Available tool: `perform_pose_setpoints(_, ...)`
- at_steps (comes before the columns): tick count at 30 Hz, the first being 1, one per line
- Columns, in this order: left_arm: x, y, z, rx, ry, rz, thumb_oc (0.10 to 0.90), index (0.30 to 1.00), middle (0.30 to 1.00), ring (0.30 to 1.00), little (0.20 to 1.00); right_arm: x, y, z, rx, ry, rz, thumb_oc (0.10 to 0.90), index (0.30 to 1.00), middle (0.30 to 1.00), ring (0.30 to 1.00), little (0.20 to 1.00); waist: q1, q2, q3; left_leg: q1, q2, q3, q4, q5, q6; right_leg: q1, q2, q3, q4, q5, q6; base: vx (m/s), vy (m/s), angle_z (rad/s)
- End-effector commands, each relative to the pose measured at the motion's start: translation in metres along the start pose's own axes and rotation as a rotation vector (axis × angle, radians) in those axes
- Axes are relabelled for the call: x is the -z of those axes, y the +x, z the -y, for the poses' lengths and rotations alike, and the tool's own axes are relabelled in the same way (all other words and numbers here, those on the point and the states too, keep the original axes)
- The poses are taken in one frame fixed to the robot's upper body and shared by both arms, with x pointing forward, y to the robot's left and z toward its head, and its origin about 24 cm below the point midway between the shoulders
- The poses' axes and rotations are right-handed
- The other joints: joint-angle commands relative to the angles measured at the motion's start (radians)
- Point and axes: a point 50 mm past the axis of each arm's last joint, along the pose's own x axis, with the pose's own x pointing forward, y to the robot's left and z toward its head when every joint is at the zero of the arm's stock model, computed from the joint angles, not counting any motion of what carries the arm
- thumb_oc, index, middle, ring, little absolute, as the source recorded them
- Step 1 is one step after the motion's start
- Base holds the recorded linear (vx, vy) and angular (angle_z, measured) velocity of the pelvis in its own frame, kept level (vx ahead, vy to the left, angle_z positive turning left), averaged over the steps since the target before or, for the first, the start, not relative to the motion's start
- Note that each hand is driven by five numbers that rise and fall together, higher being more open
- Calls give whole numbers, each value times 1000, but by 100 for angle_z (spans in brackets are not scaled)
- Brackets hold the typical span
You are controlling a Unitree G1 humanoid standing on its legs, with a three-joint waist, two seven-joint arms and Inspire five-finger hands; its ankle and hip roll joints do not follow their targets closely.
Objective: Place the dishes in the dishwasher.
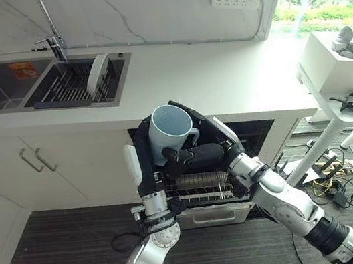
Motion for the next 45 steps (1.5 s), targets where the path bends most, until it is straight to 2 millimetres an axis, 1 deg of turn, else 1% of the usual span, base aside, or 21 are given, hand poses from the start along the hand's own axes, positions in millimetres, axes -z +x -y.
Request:
perform_pose_setpoints(1,-39,11,37,189,-78,241,400,300,300,300,300,-80,27,-67,-343,49,410,800,900,900,900,900,-4,12,-24,114,-14,10,-61,-159,21,-6,-10,47,105,-184,51,0,0,0)
perform_pose_setpoints(3,-39,11,39,219,-63,244,400,300,300,300,300,-81,28,-67,-333,-39,426,800,900,900,900,900,-6,12,-23,113,-14,11,-61,-159,21,-8,-10,50,105,-183,51,0,0,0)
perform_pose_setpoints(5,-38,11,40,233,-57,245,400,300,300,300,300,-82,28,-66,-324,-70,432,800,900,900,900,900,-8,12,-23,114,-14,12,-61,-159,22,-9,-10,53,105,-182,52,0,0,0)
perform_pose_setpoints(10,-37,9,41,275,-58,247,400,300,300,300,300,-87,27,-58,-307,-84,452,800,900,900,900,900,-11,14,-19,117,-14,13,-61,-160,22,-7,-9,54,105,-183,52,0,0,0)
perform_pose_setpoints(19,-38,6,44,350,-73,251,400,300,300,300,300,-88,28,-61,-350,-176,454,800,900,900,900,900,-11,17,-17,119,-15,15,-61,-160,22,-5,-10,52,105,-184,51,0,0,0)
perform_pose_setpoints(23,-38,3,46,360,-80,257,400,300,300,300,300,-89,29,-61,-366,-172,444,800,900,900,900,900,-10,16,-16,119,-16,13,-61,-161,22,-4,-10,51,105,-184,51,0,0,0)
perform_pose_setpoints(27,-40,4,46,380,-87,275,400,300,300,300,300,-84,29,-65,-434,-174,395,800,900,900,900,900,-6,14,-17,120,-18,11,-61,-161,22,-2,-11,48,105,-184,52,0,0,0)
perform_pose_setpoints(37,-40,1,48,414,-87,284,400,300,300,300,300,-77,32,-69,-491,-166,338,800,900,900,900,900,0,9,-16,118,-18,6,-61,-159,23,-1,-9,47,105,-183,51,0,0,0)
perform_pose_setpoints(38,-40,1,48,419,-88,285,400,300,300,300,300,-77,32,-69,-493,-167,337,690,735,735,735,735,0,9,-15,118,-18,5,-61,-159,23,-1,-9,47,105,-183,51,0,0,0)
perform_pose_setpoints(39,-41,0,49,427,-91,286,400,300,300,300,300,-76,32,-70,-497,-167,334,565,547,547,547,547,1,8,-14,118,-18,5,-61,-159,24,-1,-8,47,105,-182,51,0,0,0)
perform_pose_setpoints(40,-41,0,50,430,-91,288,400,300,300,300,300,-77,32,-71,-500,-167,333,521,481,481,481,481,1,8,-14,118,-18,4,-61,-159,23,-1,-8,47,105,-183,51,0,0,0)
perform_pose_setpoints(41,-41,0,50,434,-92,288,400,300,300,300,300,-76,32,-71,-503,-167,333,400,300,300,300,300,1,8,-14,117,-19,4,-61,-159,23,-1,-8,48,105,-183,51,0,0,0)
perform_pose_setpoints(45,-40,-1,51,447,-91,282,400,300,300,300,300,-75,32,-71,-510,-168,333,400,300,300,300,300,2,9,-14,117,-20,3,-61,-159,24,0,-8,47,105,-183,51,0,0,0)
